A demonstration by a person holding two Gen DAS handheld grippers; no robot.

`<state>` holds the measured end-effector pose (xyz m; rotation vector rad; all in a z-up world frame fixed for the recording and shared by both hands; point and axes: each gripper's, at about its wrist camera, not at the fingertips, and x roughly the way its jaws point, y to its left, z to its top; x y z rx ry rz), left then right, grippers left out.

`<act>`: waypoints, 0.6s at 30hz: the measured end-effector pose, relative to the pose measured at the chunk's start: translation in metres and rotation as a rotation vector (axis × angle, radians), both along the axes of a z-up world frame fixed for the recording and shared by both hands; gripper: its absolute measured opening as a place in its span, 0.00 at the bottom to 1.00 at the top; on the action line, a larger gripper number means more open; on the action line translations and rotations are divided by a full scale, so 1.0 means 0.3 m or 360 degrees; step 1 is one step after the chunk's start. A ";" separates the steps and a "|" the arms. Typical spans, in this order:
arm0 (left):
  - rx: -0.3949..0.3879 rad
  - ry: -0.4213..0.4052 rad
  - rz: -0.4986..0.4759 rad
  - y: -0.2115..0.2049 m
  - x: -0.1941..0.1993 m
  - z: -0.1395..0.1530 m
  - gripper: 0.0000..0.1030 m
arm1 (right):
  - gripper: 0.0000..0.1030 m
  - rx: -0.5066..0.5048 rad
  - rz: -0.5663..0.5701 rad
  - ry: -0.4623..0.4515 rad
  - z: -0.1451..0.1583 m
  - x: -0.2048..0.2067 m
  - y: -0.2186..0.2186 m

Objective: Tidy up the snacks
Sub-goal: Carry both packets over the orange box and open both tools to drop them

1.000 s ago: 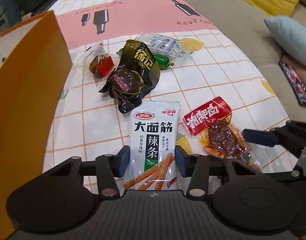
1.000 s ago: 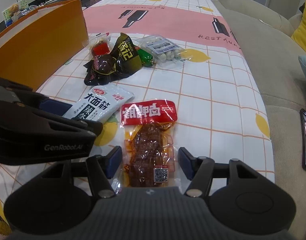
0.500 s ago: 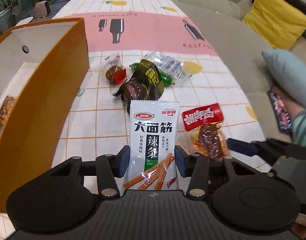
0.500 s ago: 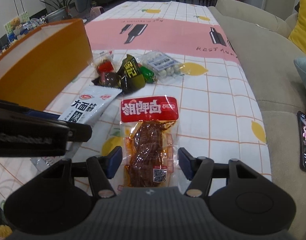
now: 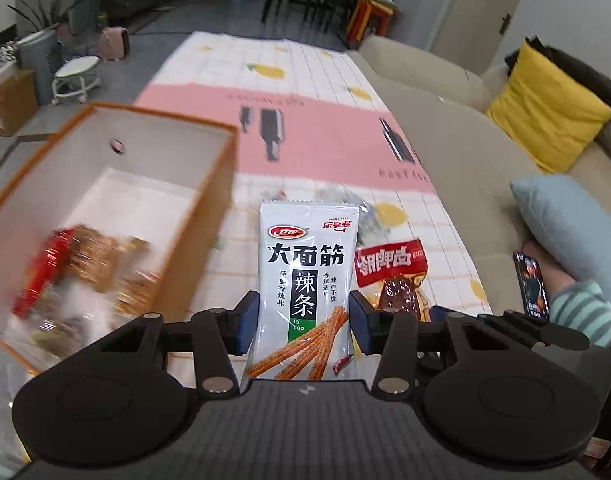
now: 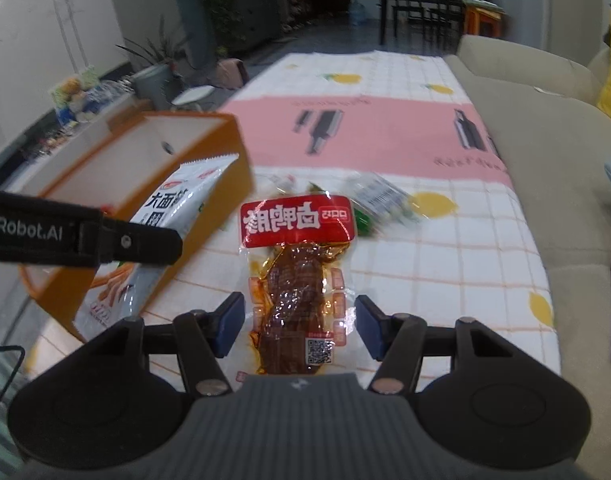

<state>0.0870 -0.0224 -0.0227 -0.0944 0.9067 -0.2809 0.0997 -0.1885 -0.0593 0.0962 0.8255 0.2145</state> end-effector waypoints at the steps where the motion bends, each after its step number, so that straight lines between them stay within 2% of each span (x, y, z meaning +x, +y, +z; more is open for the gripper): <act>1: 0.0008 -0.0014 0.0010 0.015 0.001 0.017 0.52 | 0.56 0.0007 0.0017 -0.0013 0.014 0.000 0.014; 12: 0.0085 -0.0159 0.0182 0.242 0.051 0.180 0.52 | 0.56 0.0106 0.0274 -0.0170 0.191 0.093 0.227; 18: 0.0139 -0.0153 0.0264 0.333 0.115 0.193 0.52 | 0.56 0.0074 0.0425 -0.0252 0.267 0.189 0.372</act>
